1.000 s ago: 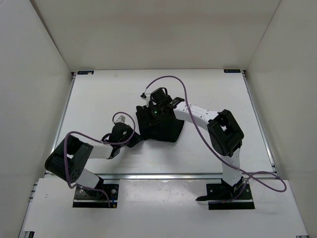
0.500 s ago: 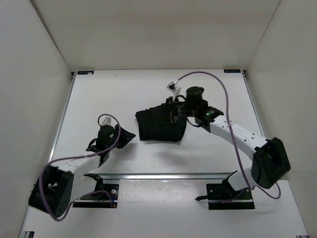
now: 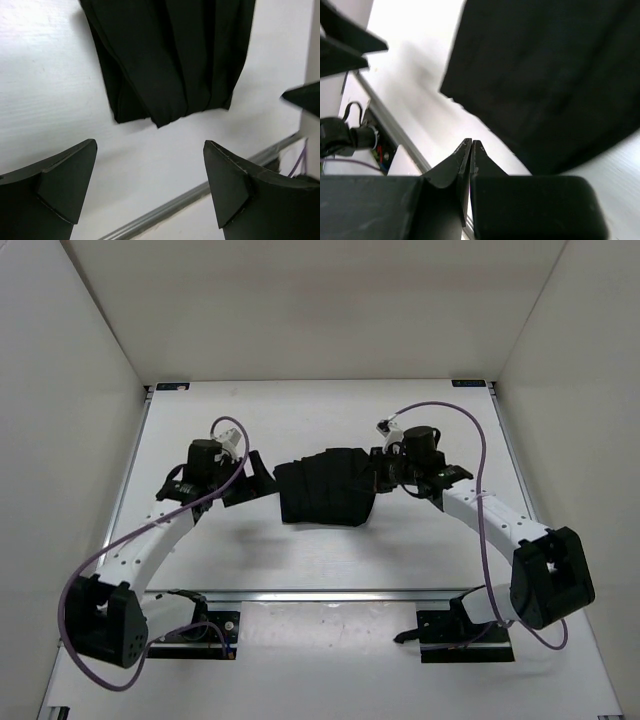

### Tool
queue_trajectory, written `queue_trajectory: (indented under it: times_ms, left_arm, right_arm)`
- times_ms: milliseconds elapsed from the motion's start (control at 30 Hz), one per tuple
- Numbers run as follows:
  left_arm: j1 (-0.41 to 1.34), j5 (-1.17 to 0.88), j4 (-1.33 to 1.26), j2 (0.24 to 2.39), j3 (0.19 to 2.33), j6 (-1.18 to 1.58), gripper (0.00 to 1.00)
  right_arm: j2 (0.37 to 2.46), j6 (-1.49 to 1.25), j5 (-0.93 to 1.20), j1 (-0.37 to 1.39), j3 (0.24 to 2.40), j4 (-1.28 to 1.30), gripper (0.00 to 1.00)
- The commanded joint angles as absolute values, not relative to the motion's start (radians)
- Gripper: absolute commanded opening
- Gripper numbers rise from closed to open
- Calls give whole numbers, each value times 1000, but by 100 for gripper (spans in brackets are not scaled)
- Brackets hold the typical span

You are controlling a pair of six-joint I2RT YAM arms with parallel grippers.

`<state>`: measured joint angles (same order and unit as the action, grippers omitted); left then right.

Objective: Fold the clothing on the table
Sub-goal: Fold the skirt

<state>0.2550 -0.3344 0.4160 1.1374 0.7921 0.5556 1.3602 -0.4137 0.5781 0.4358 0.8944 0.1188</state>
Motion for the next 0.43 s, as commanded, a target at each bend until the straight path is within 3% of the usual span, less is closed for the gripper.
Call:
queue_trajectory:
  times_ms: [0,200,400]
  left_arm:
    - [281,-408,634,1193,819,393,99]
    - [293,-406,584,1173,747,413,98]
    - [276,-309,692,1169,810,359,99]
  right_arm:
    - [1296,-394,560,382,879,180,0]
    - [1230,-364,508,348,839,221,0]
    - [1273,-330,411,351,861,259,0]
